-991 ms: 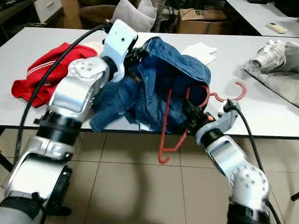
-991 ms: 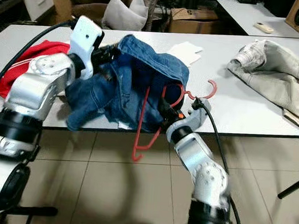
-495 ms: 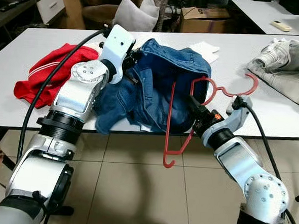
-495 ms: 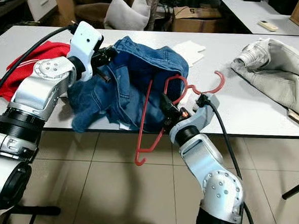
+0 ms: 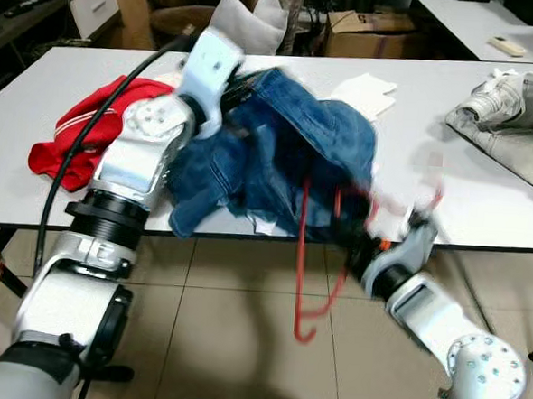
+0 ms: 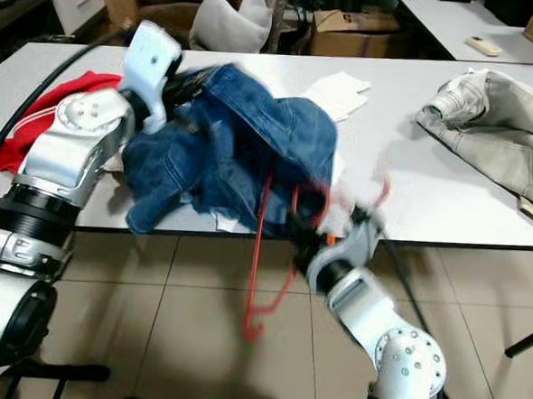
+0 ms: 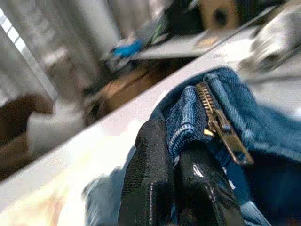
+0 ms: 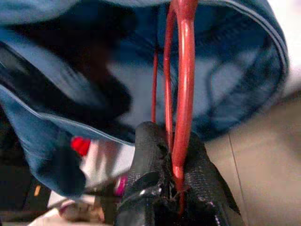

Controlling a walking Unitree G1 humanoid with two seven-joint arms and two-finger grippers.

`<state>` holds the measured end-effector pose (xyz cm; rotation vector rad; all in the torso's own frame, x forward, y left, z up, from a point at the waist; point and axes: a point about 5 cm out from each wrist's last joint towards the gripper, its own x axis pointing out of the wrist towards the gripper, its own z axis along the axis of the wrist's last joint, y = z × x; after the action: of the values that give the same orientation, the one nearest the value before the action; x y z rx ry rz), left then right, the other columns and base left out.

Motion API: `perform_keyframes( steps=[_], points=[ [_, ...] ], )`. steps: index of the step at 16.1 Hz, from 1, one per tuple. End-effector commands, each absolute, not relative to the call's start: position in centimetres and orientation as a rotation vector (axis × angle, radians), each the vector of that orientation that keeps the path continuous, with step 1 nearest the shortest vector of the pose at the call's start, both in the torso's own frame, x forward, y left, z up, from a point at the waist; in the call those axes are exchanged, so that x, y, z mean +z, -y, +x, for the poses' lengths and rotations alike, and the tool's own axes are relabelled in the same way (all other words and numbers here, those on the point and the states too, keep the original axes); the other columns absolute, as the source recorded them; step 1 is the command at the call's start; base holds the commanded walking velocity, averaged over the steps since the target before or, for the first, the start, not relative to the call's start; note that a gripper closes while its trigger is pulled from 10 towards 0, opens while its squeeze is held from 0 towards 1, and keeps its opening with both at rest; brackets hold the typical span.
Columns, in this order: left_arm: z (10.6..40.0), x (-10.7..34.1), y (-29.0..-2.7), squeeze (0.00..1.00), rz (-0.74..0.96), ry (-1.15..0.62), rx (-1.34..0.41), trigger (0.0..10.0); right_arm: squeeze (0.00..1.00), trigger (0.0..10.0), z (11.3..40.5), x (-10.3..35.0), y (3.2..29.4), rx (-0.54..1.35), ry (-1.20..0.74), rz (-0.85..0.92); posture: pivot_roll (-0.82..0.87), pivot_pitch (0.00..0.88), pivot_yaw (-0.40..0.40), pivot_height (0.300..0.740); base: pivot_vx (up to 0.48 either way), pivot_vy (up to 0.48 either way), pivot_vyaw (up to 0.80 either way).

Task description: Hang hanger

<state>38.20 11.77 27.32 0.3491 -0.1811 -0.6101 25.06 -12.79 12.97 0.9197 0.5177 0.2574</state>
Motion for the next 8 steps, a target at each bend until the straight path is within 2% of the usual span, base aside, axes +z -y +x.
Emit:
perform_keyframes(
  steps=[1, 4, 6, 8],
  points=[
    [37.9, 29.3, -11.5, 0.00, 0.356, 0.257, -0.632, 0.0, 0.00, 10.0, 24.6, 12.6, 11.2, 0.311, -0.556, 0.990, -0.14, 0.000, 0.089, 0.740, 0.000, 0.000, 0.00],
    [37.7, 29.4, -11.1, 0.00, 0.354, 0.274, -0.648, 0.0, 0.00, 10.0, 23.8, 12.5, 11.8, 0.439, -0.599, 0.873, -0.14, 0.000, 0.084, 0.740, 0.000, 0.000, 0.00],
    [38.2, 28.7, -11.7, 0.00, 0.395, 0.239, -0.589, 0.0, 0.00, 10.0, 23.6, 13.0, 12.2, 0.448, -0.585, 0.855, -0.15, 0.000, 0.083, 0.740, 0.000, 0.000, 0.00],
    [39.4, 27.4, -13.8, 0.00, 0.463, 0.180, -0.434, 0.0, 0.00, 10.0, 22.9, 14.3, 12.7, 0.469, -0.544, 0.837, -0.16, 0.000, 0.090, 0.740, 0.000, 0.000, 0.00]
  ],
)
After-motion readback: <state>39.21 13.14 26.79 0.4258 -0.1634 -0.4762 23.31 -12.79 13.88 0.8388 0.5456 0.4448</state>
